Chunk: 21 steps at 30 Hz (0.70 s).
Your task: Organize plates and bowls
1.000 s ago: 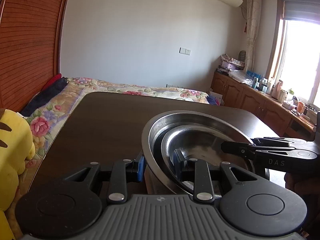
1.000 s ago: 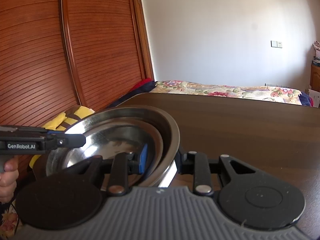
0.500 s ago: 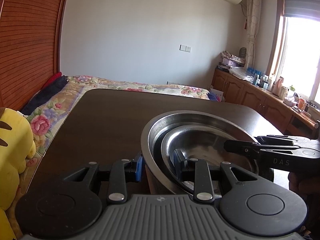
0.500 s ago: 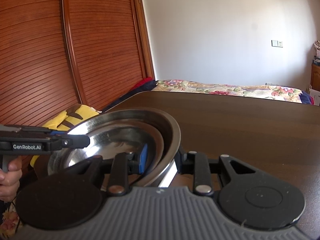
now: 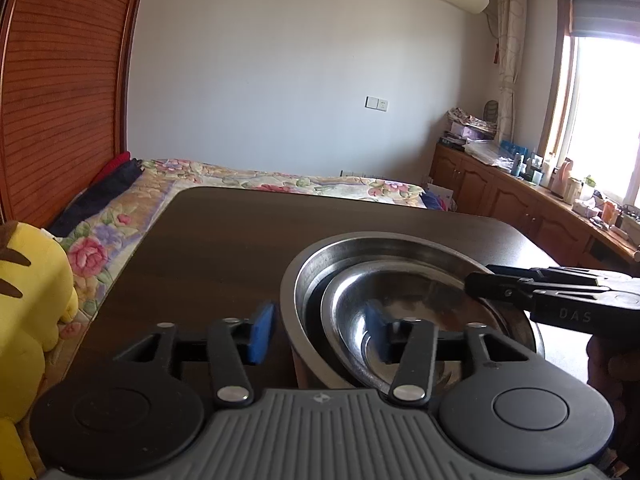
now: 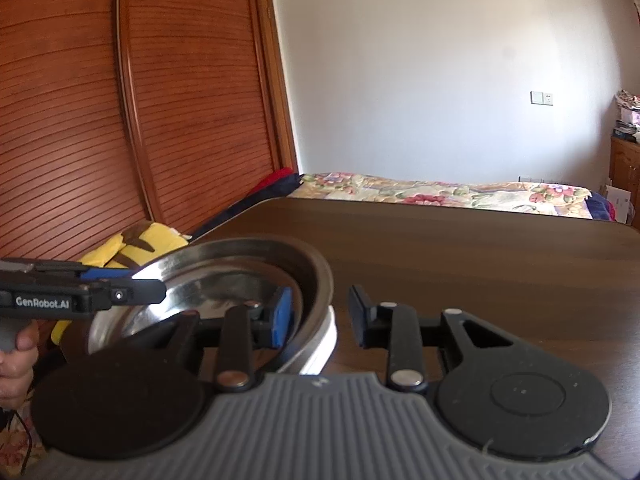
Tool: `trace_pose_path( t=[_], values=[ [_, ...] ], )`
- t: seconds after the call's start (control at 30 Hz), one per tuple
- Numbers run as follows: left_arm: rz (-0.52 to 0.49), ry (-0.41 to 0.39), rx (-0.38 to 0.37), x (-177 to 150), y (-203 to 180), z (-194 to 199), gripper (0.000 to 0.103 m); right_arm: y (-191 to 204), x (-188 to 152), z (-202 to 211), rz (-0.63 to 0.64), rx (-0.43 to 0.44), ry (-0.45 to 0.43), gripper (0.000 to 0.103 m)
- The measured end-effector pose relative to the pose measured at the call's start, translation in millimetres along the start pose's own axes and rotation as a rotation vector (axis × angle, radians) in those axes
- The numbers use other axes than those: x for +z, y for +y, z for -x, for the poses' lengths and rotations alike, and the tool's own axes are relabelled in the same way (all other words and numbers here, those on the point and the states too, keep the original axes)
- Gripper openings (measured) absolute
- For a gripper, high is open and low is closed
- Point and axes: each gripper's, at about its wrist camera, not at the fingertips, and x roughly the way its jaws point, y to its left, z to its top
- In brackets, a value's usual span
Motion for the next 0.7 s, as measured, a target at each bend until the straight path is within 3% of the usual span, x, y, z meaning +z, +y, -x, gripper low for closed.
trace_pose_path(
  t=[0.4, 0.47, 0.53, 0.7],
  values=[
    [-0.021, -0.041, 0.077, 7.3, -2.8, 12.6, 0.091, -4.8, 3.5, 21.8, -0.006, -0.035, -0.058, 0.041],
    [-0.025, -0.054, 0.085, 9.5, -4.0, 16.8, 0.097, -4.4, 4.0, 24.8, -0.005, -0.046, -0.064, 0.049],
    [-0.029, -0.066, 0.089, 12.2, -4.5, 20.1, 0.102, -4.5, 3.3, 28.8, 0.001, -0.063, -0.074, 0.05],
    [-0.05, -0.084, 0.109, 16.5, -13.7, 28.7, 0.103, -3.5, 3.4, 39.2, 0.01, -0.097, -0.096, 0.061]
  ],
)
